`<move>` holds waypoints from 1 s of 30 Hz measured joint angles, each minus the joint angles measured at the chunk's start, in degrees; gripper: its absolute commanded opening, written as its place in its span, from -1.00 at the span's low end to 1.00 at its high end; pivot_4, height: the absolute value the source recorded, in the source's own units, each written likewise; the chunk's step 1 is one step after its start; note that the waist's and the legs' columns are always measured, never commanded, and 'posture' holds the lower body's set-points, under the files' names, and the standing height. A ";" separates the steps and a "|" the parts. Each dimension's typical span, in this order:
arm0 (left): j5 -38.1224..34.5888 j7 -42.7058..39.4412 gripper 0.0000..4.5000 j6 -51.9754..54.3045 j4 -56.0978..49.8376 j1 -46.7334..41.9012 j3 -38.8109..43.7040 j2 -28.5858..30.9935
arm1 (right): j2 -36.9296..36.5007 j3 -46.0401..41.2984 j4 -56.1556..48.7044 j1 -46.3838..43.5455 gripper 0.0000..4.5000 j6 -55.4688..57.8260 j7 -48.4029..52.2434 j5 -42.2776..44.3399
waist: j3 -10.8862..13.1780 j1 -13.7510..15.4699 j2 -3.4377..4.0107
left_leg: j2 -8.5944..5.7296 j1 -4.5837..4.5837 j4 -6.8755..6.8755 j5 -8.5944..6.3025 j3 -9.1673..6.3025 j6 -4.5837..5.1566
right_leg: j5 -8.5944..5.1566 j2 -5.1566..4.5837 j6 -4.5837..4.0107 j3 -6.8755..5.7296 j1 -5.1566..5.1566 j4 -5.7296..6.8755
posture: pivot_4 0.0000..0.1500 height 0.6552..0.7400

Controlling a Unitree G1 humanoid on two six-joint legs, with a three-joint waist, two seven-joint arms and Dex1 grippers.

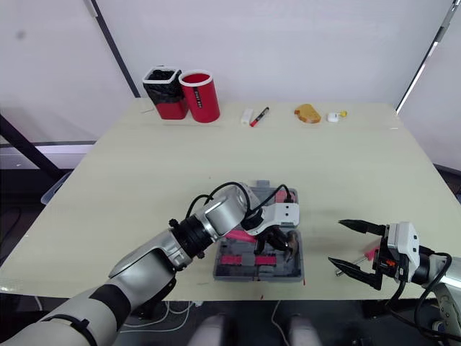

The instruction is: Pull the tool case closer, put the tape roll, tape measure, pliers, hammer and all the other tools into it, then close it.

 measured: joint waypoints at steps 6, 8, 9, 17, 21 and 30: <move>0.49 -0.87 -0.97 0.16 0.11 -0.04 -0.48 -0.04 | 0.00 0.00 0.00 0.24 1.00 -0.22 -0.24 -0.05 | 0.00 -0.02 0.00 | -0.03 -0.02 0.01 0.00 -0.01 0.00 | -0.01 -0.01 0.03 0.03 0.00 0.00 | 1.00 1.00; 0.86 -0.90 -0.97 0.20 0.08 -0.03 -0.49 -0.05 | 0.00 0.00 0.01 0.24 1.00 -0.48 -0.38 -0.13 | 0.00 -0.03 0.00 | -0.03 -0.02 0.01 0.00 -0.02 0.00 | -0.01 -0.01 0.02 0.02 0.00 0.02 | 1.00 1.00; 1.01 -0.91 -0.97 0.25 0.04 -0.01 -0.49 -0.08 | 0.01 0.00 0.01 0.24 1.00 -0.57 -0.50 -0.18 | 0.00 -0.03 0.01 | -0.03 -0.02 0.01 0.00 -0.02 0.00 | -0.01 -0.01 0.02 0.02 0.00 0.02 | 1.00 1.00; 1.12 -1.37 -0.04 0.27 -0.86 0.70 -0.79 -0.52 | 0.02 0.02 0.02 0.45 1.00 -1.24 -0.62 -0.43 | -0.01 -0.03 0.01 | -0.03 -0.02 0.03 0.00 -0.02 0.00 | -0.01 -0.01 0.03 0.02 0.01 0.01 | 1.00 1.00; 1.31 -1.00 -0.04 1.14 -1.62 1.03 -0.92 -0.72 | 0.02 0.03 0.05 0.49 1.00 -1.32 -0.62 -0.45 | -0.01 -0.11 0.03 | -0.06 -0.02 0.11 0.00 -0.05 0.01 | -0.01 0.00 0.03 0.08 0.04 0.06 | 1.00 1.00; 1.04 -1.19 -0.04 2.25 -3.38 0.82 -0.81 0.25 | 0.02 0.03 0.13 0.49 1.00 -1.44 -0.62 -0.64 | 0.00 -0.17 0.05 | -0.06 -0.03 0.11 0.00 -0.09 0.01 | -0.01 0.02 0.03 0.07 0.04 0.06 | 1.00 1.00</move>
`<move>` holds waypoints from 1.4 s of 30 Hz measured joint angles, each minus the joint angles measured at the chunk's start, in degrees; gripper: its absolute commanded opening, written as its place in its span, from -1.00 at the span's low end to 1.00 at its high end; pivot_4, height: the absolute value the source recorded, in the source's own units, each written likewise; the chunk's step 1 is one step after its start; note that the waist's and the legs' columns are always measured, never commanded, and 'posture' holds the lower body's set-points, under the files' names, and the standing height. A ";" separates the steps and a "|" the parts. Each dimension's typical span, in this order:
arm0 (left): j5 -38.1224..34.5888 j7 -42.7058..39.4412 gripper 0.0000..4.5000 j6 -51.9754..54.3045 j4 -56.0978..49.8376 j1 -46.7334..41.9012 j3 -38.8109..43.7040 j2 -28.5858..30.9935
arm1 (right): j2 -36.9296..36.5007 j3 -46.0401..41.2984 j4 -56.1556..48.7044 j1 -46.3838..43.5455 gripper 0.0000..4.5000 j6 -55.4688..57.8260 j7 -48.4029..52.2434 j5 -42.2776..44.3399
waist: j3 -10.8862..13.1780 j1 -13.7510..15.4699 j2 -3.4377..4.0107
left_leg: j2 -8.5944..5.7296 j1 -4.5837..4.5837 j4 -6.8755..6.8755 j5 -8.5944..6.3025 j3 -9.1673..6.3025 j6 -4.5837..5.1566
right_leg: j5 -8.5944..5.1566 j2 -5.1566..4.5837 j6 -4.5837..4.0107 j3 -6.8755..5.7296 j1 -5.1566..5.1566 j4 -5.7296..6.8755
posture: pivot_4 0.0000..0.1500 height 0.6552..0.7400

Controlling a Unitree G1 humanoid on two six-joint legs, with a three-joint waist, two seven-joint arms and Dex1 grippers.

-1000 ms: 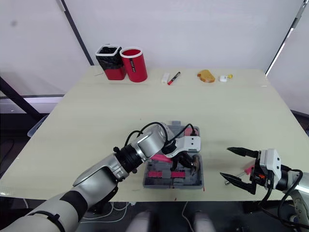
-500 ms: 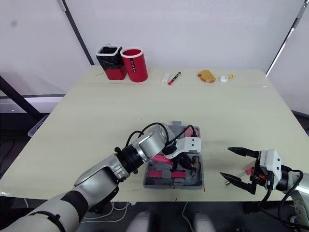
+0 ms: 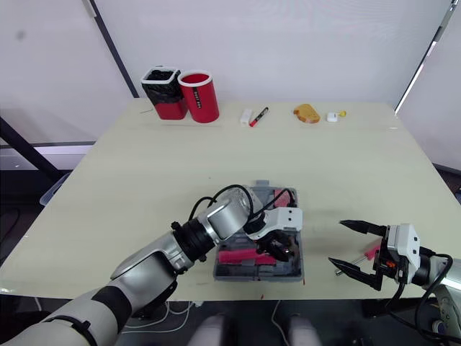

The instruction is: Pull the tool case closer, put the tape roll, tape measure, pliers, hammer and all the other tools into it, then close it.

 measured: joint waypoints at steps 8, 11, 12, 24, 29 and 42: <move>0.07 1.01 -0.04 -1.91 0.03 -2.08 1.66 1.79 | 0.30 0.19 0.36 -0.38 1.00 -0.18 -0.04 -0.57 | 0.00 -0.02 0.01 | 0.00 0.00 0.00 0.00 0.00 0.00 | 0.00 0.00 0.00 0.00 0.00 0.00 | 1.00 1.00; 0.03 1.77 -0.04 -2.74 0.26 -2.08 2.17 1.71 | 0.47 0.34 0.37 -0.79 1.00 -0.18 -0.01 -0.62 | 0.01 0.02 0.01 | 0.00 -0.01 0.00 0.00 0.00 0.00 | 0.00 0.00 0.00 0.00 0.00 0.00 | 1.00 1.00; -0.04 1.85 -0.04 -2.96 0.31 -2.07 2.27 1.67 | 0.47 0.34 0.37 -0.84 1.00 -0.18 -0.01 -0.64 | 0.01 0.02 0.01 | 0.00 -0.01 0.00 0.00 0.00 0.00 | 0.00 0.00 0.00 0.00 0.00 0.00 | 1.00 1.00; -6.24 0.42 -0.04 -11.43 3.63 2.20 11.98 5.46 | 1.25 0.36 0.38 -0.09 1.00 -0.93 -0.22 -1.08 | 0.00 -0.32 0.06 | 0.01 0.01 0.00 0.00 -0.02 0.00 | 0.00 0.00 0.00 -0.02 0.00 0.02 | 1.00 1.00; -6.86 0.09 -0.04 -14.78 4.33 5.37 13.34 6.06 | 1.60 0.42 0.38 -0.12 1.00 -1.17 -0.59 -1.36 | 0.00 0.10 0.07 | 0.00 -0.02 0.02 0.00 0.00 0.00 | 0.01 -0.01 0.01 -0.01 0.00 0.01 | 1.00 1.00; -6.43 1.17 -0.04 -15.03 1.85 10.27 13.23 3.89 | 1.61 0.42 0.38 -0.09 1.00 -1.24 -0.63 -1.53 | -0.01 0.05 0.08 | 0.00 -0.01 0.03 0.00 -0.01 0.00 | 0.01 0.00 0.01 -0.02 0.00 0.03 | 1.00 1.00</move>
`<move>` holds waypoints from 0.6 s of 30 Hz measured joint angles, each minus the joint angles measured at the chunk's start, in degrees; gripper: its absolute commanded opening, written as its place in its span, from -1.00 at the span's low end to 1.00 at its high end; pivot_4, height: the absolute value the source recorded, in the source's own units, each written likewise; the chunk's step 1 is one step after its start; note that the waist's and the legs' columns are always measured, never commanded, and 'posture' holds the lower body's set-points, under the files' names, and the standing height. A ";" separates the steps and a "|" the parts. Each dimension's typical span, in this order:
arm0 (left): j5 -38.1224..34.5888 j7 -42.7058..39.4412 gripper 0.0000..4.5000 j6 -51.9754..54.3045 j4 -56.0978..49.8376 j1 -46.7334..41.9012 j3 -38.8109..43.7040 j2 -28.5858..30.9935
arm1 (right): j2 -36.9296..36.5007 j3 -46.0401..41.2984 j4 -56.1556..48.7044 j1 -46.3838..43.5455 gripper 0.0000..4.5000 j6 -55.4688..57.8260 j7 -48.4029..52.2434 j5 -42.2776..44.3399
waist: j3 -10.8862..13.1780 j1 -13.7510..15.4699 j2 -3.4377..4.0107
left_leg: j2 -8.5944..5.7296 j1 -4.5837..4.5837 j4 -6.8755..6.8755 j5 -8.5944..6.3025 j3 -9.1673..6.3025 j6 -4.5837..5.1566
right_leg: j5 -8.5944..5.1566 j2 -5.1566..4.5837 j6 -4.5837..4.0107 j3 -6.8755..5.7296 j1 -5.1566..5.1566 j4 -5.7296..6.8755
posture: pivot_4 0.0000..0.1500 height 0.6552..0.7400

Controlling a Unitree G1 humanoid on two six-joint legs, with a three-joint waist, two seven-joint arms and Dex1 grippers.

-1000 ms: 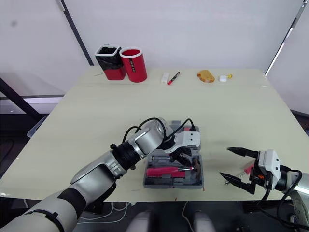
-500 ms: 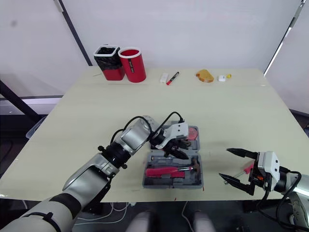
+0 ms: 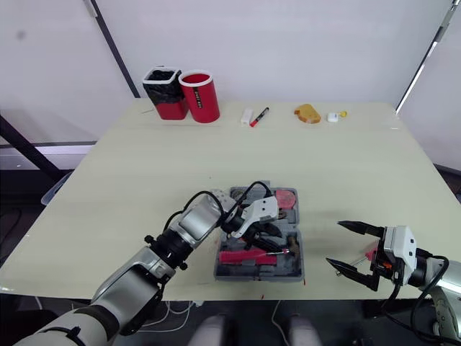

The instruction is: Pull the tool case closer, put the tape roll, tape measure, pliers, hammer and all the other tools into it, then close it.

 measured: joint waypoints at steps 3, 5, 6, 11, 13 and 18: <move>0.91 0.85 -0.04 -0.67 0.77 0.01 -0.56 -0.83 | 0.00 0.00 0.00 0.00 1.00 0.00 0.02 0.00 | 0.00 0.01 0.00 | 0.00 0.00 0.00 0.00 0.00 0.00 | 0.00 0.00 0.00 0.00 0.00 0.00 | 1.00 1.00; 1.26 0.97 -0.04 -0.76 0.96 0.02 -1.14 -1.11 | 0.00 0.00 0.00 0.00 1.00 0.00 0.04 -0.01 | 0.00 0.00 0.00 | 0.00 0.00 0.00 0.00 0.00 0.00 | 0.00 0.00 0.00 0.00 0.00 0.00 | 1.00 1.00; 1.52 1.02 -0.04 -0.89 0.95 0.02 -1.26 -1.27 | -0.01 0.00 0.00 0.00 1.00 0.00 0.04 -0.01 | 0.00 0.01 0.00 | 0.00 0.00 0.00 0.00 0.00 0.00 | 0.00 0.00 0.00 0.00 0.00 0.00 | 1.00 1.00; 2.45 0.99 -0.04 -1.75 0.94 0.07 -2.14 -1.36 | -0.01 0.00 0.00 0.00 1.00 0.00 0.04 -0.04 | -0.01 0.00 0.01 | 0.00 0.01 0.00 0.00 0.00 0.00 | 0.00 0.00 0.00 0.00 0.01 0.00 | 1.00 1.00; 2.48 0.99 -0.13 -1.92 0.94 0.18 -2.15 -1.35 | -0.01 0.00 0.00 0.14 1.00 0.00 0.03 -0.06 | -0.01 -0.03 0.01 | 0.00 0.01 0.00 0.00 0.00 0.00 | 0.00 0.00 0.00 0.00 0.01 0.00 | 1.00 1.00; 2.74 0.85 -0.97 -2.10 0.89 0.99 -2.07 -0.99 | -0.01 0.00 0.01 0.40 1.00 -0.04 0.00 -0.18 | -0.03 -0.02 0.04 | 0.00 0.03 0.00 0.00 -0.01 0.00 | 0.00 0.00 0.00 -0.01 0.03 0.00 | 1.00 1.00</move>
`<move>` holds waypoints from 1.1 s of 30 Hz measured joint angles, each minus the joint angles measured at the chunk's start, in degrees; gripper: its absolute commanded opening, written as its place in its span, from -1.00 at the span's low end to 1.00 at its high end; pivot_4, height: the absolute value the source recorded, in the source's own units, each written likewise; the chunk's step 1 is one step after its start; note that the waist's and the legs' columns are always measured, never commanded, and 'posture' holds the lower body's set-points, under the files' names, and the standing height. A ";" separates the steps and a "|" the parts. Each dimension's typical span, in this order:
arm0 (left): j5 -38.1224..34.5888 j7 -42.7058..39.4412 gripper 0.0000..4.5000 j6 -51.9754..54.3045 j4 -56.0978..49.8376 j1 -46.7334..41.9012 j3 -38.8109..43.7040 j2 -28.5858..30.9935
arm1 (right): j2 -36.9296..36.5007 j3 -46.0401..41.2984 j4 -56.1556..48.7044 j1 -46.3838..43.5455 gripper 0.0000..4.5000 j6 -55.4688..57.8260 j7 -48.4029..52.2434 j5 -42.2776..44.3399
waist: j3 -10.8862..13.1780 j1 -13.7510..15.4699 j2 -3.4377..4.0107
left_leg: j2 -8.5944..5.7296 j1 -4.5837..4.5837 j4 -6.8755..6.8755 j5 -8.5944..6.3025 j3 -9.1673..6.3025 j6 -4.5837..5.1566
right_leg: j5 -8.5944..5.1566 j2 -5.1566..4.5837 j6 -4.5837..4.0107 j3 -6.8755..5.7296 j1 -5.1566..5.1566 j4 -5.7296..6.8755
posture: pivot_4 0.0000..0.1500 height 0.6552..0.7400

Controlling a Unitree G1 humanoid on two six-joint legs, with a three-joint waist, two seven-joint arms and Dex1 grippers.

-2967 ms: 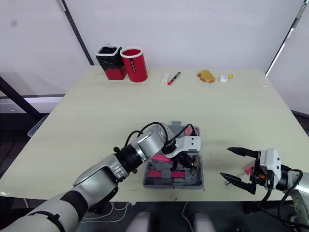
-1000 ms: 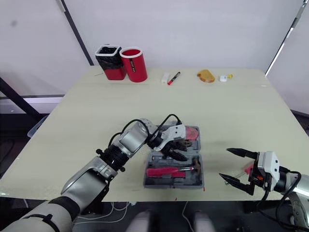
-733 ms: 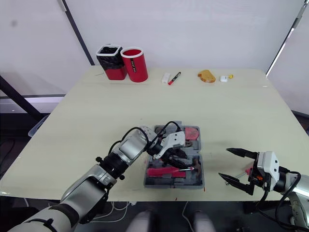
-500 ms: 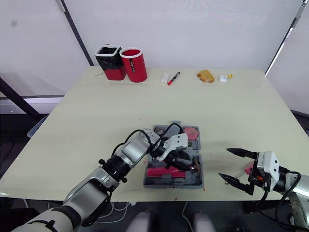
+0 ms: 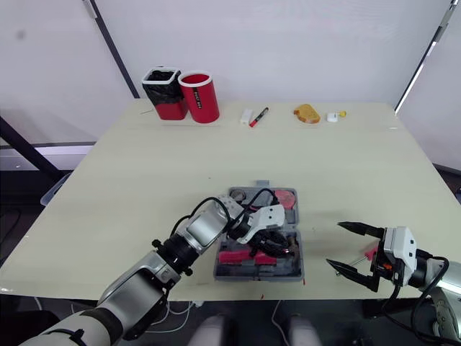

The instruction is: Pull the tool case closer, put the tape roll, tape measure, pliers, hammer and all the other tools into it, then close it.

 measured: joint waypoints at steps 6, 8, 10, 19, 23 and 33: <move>0.25 -0.20 -0.97 0.16 -0.51 0.01 -0.12 0.20 | 0.00 0.02 0.00 0.02 1.00 -0.42 0.03 -0.18 | -0.01 0.04 0.02 | 0.00 0.01 0.02 0.00 -0.02 0.00 | 0.00 0.00 0.00 -0.02 0.04 -0.01 | 1.00 1.00; 0.37 -0.28 -0.97 0.32 -0.77 -0.09 -0.22 0.33 | 0.00 0.02 0.00 0.09 1.00 -0.62 0.03 -0.21 | -0.01 0.00 0.02 | 0.00 0.01 0.02 0.00 -0.02 0.00 | 0.00 0.00 0.00 -0.02 0.03 0.00 | 1.00 1.00; 0.77 -0.47 -0.97 0.48 -1.41 -0.18 -0.49 0.58 | 0.00 0.03 0.00 0.18 1.00 -0.87 0.03 -0.24 | -0.01 -0.02 0.02 | 0.00 0.01 0.02 0.00 -0.02 0.00 | 0.00 0.01 0.00 -0.02 0.03 0.00 | 1.00 1.00; 0.77 -1.64 -0.97 3.83 -4.75 -2.19 -0.45 1.43 | 0.01 0.25 0.02 0.21 1.00 -1.08 -0.05 -0.52 | 0.00 0.01 0.02 | 0.00 0.00 0.02 0.00 -0.02 0.00 | 0.00 0.00 0.00 -0.01 0.03 -0.01 | 1.00 1.00; 0.11 -1.85 -0.97 5.49 -5.65 -2.76 -0.18 1.34 | 0.11 0.44 0.05 0.21 1.00 -1.12 -0.13 -0.69 | 0.00 0.01 0.02 | 0.00 0.00 0.02 0.00 -0.02 0.00 | 0.00 0.00 0.00 -0.01 0.03 -0.01 | 1.00 1.00; 5.12 0.16 -0.97 3.32 -6.80 -3.37 -4.04 3.27 | 0.88 0.94 0.48 0.21 1.00 -1.66 -0.58 -1.33 | 0.00 0.03 0.03 | 0.00 0.00 0.02 0.00 -0.01 0.00 | 0.00 0.00 0.00 -0.01 0.03 -0.01 | 1.00 1.00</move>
